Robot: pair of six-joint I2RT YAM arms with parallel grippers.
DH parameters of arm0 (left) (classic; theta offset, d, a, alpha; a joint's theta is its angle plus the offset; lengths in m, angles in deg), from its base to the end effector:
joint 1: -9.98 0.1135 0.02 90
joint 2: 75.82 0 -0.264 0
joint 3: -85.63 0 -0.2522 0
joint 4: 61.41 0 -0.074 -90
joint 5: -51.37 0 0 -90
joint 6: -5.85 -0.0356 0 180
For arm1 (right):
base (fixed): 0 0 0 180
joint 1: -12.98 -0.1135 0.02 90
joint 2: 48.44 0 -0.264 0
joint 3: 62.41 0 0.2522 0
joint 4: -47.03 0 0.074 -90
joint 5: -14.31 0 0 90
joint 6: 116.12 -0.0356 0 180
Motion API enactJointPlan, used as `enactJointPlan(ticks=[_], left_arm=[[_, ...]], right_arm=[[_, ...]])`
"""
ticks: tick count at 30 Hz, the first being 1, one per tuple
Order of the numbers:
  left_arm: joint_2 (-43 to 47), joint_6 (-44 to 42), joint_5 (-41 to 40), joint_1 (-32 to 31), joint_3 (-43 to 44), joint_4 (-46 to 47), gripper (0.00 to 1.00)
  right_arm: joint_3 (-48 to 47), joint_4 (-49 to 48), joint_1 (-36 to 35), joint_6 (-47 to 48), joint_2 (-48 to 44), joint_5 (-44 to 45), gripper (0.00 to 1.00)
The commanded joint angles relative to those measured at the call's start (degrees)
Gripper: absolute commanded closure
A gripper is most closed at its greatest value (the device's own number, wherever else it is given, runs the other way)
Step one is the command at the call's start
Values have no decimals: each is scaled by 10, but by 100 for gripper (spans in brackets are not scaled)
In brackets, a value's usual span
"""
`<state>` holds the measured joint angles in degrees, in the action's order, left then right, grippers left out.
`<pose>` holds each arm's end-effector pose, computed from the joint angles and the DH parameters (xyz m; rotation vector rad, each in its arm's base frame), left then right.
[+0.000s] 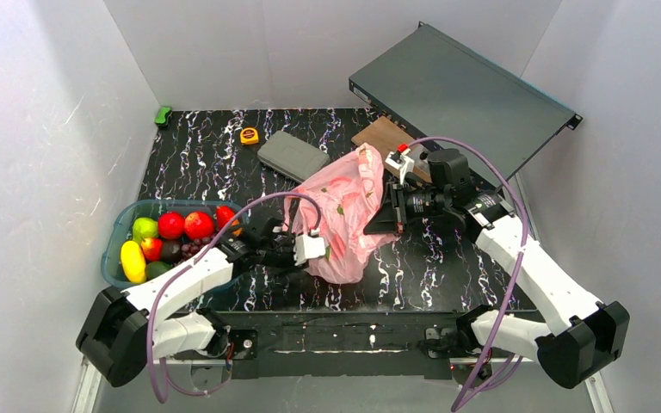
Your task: Place the fake fruits into the plastic bag and tie a complex knot
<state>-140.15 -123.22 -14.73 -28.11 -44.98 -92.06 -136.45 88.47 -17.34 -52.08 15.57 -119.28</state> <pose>0.1673 -0.1495 0.2103 1.6051 1.6904 -0.4834 0.1929 0.1412 0.3427 -0.5788 2.1867 1.3623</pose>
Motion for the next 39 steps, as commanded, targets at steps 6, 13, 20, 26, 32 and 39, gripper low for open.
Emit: enactJointPlan(ticks=[6, 13, 20, 26, 32, 39], left_arm=[[209, -201, 9, 167, -15, -355, 100], [293, -240, 50, 190, 26, -520, 100], [228, -95, 223, 189, 192, -532, 100], [118, 74, 311, 187, 292, -508, 100], [56, 287, 340, 174, 316, -364, 100], [-1, 442, 342, 170, 359, -287, 100]], right_arm=[[-101, 175, 74, 169, -23, 45, 99], [-167, 199, 76, 239, 39, 136, 99], [-204, 139, -11, 220, 132, 153, 53], [-279, 163, -31, 236, 168, 173, 2], [-243, 156, -31, 324, 81, 128, 1], [-151, 58, -78, 404, -12, 226, 2]])
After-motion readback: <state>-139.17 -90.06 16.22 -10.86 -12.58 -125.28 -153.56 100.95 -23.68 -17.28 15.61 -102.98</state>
